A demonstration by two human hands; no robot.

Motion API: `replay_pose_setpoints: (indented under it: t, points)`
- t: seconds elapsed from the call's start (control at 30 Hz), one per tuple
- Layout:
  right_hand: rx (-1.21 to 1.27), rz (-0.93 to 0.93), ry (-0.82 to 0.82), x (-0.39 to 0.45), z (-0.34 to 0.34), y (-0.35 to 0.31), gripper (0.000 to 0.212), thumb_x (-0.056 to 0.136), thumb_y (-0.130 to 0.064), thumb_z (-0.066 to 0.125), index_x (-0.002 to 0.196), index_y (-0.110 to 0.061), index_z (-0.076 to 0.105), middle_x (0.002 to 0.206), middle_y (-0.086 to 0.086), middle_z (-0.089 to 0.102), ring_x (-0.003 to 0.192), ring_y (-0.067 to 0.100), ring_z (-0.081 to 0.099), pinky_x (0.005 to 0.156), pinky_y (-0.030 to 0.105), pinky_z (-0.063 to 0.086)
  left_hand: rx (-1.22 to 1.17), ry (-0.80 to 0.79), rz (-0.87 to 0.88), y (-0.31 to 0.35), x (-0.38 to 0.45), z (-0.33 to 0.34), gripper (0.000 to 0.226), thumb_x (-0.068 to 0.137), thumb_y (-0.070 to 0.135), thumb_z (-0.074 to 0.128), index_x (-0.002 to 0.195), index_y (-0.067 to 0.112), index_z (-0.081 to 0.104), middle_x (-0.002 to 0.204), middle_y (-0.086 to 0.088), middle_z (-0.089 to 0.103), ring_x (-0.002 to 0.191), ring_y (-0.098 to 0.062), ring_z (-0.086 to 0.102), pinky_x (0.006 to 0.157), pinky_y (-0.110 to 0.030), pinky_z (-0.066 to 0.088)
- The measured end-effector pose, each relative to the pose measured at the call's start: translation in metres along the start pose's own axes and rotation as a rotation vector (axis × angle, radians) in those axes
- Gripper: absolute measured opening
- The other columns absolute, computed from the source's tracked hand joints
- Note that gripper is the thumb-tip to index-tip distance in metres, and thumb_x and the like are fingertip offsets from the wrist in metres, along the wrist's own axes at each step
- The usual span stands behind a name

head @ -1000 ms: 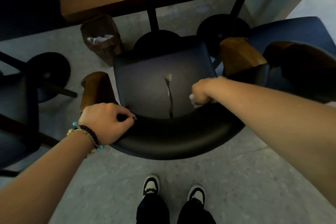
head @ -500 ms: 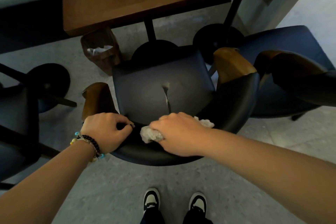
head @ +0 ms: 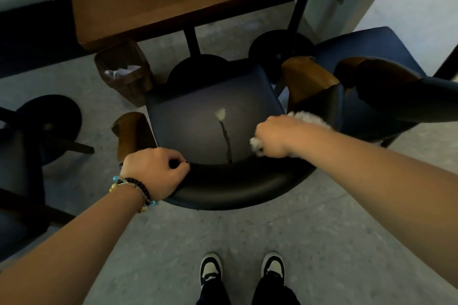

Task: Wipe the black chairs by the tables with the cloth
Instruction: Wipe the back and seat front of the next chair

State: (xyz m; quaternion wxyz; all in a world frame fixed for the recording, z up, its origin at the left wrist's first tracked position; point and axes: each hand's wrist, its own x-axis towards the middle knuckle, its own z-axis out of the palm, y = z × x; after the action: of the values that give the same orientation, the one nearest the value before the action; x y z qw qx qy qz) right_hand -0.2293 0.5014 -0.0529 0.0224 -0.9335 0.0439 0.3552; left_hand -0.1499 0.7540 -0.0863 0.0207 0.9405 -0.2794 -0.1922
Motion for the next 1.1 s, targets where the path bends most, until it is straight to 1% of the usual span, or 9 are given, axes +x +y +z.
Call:
replay_pose_setpoints:
  t: [0.1, 0.17, 0.23, 0.37, 0.47, 0.63, 0.77, 0.93, 1.1]
  points:
    - [0.161, -0.146, -0.008, -0.002, 0.008, -0.036, 0.013, 0.090, -0.024, 0.057, 0.101, -0.019, 0.061, 0.089, 0.006, 0.054, 0.078, 0.024, 0.053, 0.063, 0.032, 0.038, -0.012, 0.050, 0.023, 0.002, -0.002, -0.001, 0.048, 0.073, 0.068, 0.023, 0.085, 0.046, 0.065, 0.063, 0.018, 0.055, 0.060, 0.000, 0.047, 0.048, -0.022, 0.030]
    - [0.220, -0.139, 0.025, 0.001, 0.002, -0.034, 0.006, 0.089, -0.027, 0.058, 0.092, -0.023, 0.060, 0.098, 0.008, 0.061, 0.083, 0.026, 0.058, 0.066, 0.034, 0.046, -0.032, 0.078, 0.031, 0.002, -0.004, -0.001, 0.049, 0.072, 0.069, 0.023, 0.082, 0.045, 0.065, 0.059, 0.018, 0.052, 0.057, 0.001, 0.045, 0.047, -0.022, 0.028]
    - [0.172, -0.020, 0.094, 0.010, -0.009, -0.007, 0.017, 0.090, -0.028, 0.058, 0.104, -0.023, 0.064, 0.111, 0.008, 0.064, 0.101, 0.030, 0.061, 0.084, 0.040, 0.050, -0.049, 0.097, 0.037, 0.003, -0.004, 0.000, 0.051, 0.068, 0.070, 0.021, 0.077, 0.043, 0.064, 0.058, 0.018, 0.051, 0.057, 0.000, 0.045, 0.047, -0.022, 0.028]
    - [-0.093, 0.382, -0.041, 0.023, -0.006, 0.041, 0.053, 0.096, -0.049, 0.043, 0.137, -0.016, 0.049, 0.132, 0.011, 0.057, 0.124, 0.032, 0.050, 0.108, 0.047, 0.029, -0.056, 0.110, 0.035, 0.004, -0.004, 0.000, 0.048, 0.068, 0.067, 0.026, 0.075, 0.038, 0.063, 0.059, 0.015, 0.052, 0.059, -0.007, 0.046, 0.049, -0.023, 0.028]
    - [0.024, 0.319, -0.098, 0.040, 0.007, 0.009, 0.042, 0.094, -0.044, 0.054, 0.123, -0.013, 0.061, 0.116, 0.011, 0.062, 0.107, 0.030, 0.058, 0.095, 0.038, 0.044, -0.074, 0.127, 0.039, 0.003, -0.004, 0.001, 0.045, 0.070, 0.065, 0.029, 0.074, 0.037, 0.064, 0.059, 0.014, 0.054, 0.060, -0.005, 0.048, 0.049, -0.022, 0.030]
    - [0.347, 0.110, -0.143, 0.034, 0.010, -0.050, 0.011, 0.089, -0.028, 0.060, 0.090, -0.019, 0.067, 0.094, 0.008, 0.066, 0.085, 0.025, 0.062, 0.072, 0.034, 0.047, -0.097, 0.162, 0.063, 0.004, -0.006, 0.001, 0.041, 0.075, 0.060, 0.031, 0.072, 0.034, 0.063, 0.058, 0.013, 0.056, 0.058, -0.003, 0.049, 0.048, -0.021, 0.032]
    - [0.721, 0.090, 0.078, -0.019, 0.000, -0.079, 0.018, 0.072, -0.044, 0.061, 0.080, -0.029, 0.067, 0.079, -0.008, 0.069, 0.076, 0.013, 0.064, 0.065, 0.034, 0.048, -0.122, 0.231, 0.069, 0.004, -0.007, 0.003, 0.040, 0.075, 0.056, 0.033, 0.065, 0.029, 0.061, 0.051, 0.011, 0.052, 0.051, -0.003, 0.046, 0.045, -0.021, 0.026]
    - [0.313, 0.253, 0.682, -0.047, 0.041, -0.131, 0.013, 0.080, -0.035, 0.060, 0.084, -0.023, 0.064, 0.068, -0.002, 0.061, 0.059, 0.020, 0.053, 0.053, 0.028, 0.032, -0.329, 0.475, 0.158, 0.000, -0.016, 0.007, 0.036, 0.080, 0.037, 0.041, 0.050, 0.018, 0.042, 0.044, 0.006, 0.040, 0.043, -0.010, 0.040, 0.042, -0.023, 0.022]
    - [0.272, 0.294, 0.831, -0.043, 0.044, -0.139, 0.017, 0.072, -0.033, 0.056, 0.069, -0.016, 0.060, 0.054, -0.001, 0.055, 0.047, 0.018, 0.043, 0.052, 0.025, 0.026, -0.452, 0.589, 0.216, -0.003, -0.020, 0.011, 0.038, 0.083, 0.028, 0.046, 0.047, 0.017, 0.040, 0.043, 0.007, 0.037, 0.040, -0.011, 0.037, 0.042, -0.022, 0.023]
